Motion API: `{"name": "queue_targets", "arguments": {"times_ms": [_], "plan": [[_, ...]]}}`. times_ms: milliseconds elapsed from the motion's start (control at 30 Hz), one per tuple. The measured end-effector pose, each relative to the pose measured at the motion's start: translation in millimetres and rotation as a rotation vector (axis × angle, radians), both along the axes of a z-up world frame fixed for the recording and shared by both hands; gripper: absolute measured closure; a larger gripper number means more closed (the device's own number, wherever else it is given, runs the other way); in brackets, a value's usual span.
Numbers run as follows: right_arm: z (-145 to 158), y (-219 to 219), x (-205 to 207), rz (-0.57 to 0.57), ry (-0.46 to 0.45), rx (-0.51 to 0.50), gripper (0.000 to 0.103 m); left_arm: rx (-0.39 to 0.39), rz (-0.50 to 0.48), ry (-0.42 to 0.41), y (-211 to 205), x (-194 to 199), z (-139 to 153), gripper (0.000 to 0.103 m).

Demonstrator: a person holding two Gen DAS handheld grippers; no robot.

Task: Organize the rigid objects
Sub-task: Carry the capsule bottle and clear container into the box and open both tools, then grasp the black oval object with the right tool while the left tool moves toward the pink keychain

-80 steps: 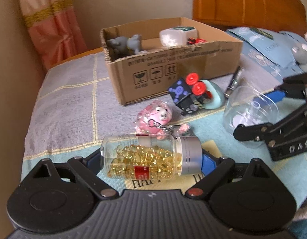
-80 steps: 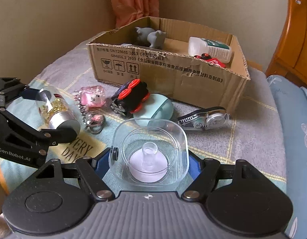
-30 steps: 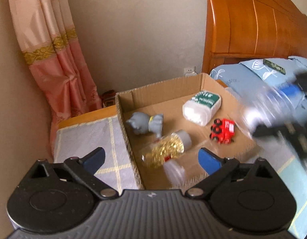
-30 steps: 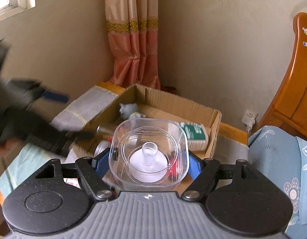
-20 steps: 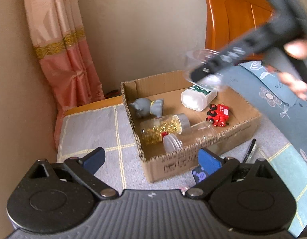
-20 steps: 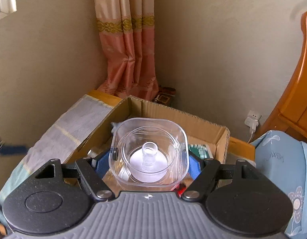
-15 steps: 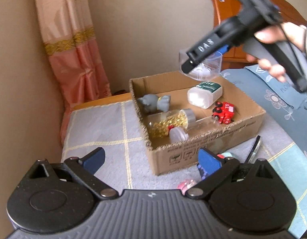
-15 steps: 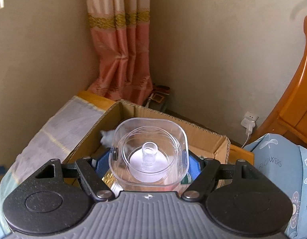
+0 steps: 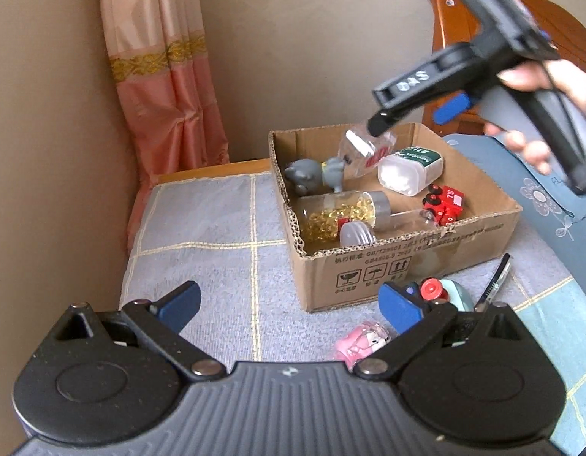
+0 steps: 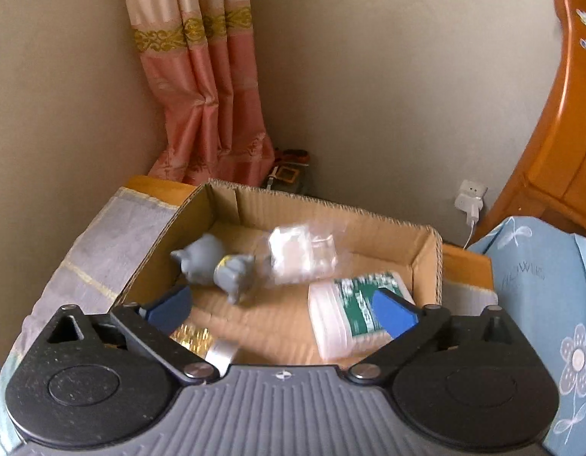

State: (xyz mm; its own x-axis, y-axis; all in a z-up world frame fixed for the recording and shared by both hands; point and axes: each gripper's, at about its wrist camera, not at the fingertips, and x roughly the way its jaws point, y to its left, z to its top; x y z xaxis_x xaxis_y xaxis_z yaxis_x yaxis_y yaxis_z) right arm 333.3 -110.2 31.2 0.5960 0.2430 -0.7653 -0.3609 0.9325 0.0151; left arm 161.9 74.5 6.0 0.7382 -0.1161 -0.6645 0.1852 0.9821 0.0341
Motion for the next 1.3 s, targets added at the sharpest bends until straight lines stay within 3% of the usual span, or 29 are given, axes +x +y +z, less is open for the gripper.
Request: {"name": "queue_targets", "arguments": {"times_ms": [367, 633, 800, 1033, 1300], "plan": [[-5, -43, -76, -0.079, -0.033, 0.057, 0.0, 0.012, 0.058, 0.03, -1, -8, -8, 0.003], [-45, -79, -131, -0.252, -0.016, 0.101, 0.0, -0.007, 0.093, 0.092, 3, -12, -26, 0.003], [-75, -86, -127, -0.331, 0.036, 0.098, 0.0, -0.008, 0.087, 0.11, 2, -15, -32, 0.003], [-105, -88, -114, -0.356, 0.083, 0.067, 0.0, -0.015, 0.071, 0.119, -1, -22, -32, 0.003], [-112, -103, -130, -0.338, 0.094, 0.046, 0.0, -0.03, 0.049, 0.121, -3, -22, -32, 0.003]]}}
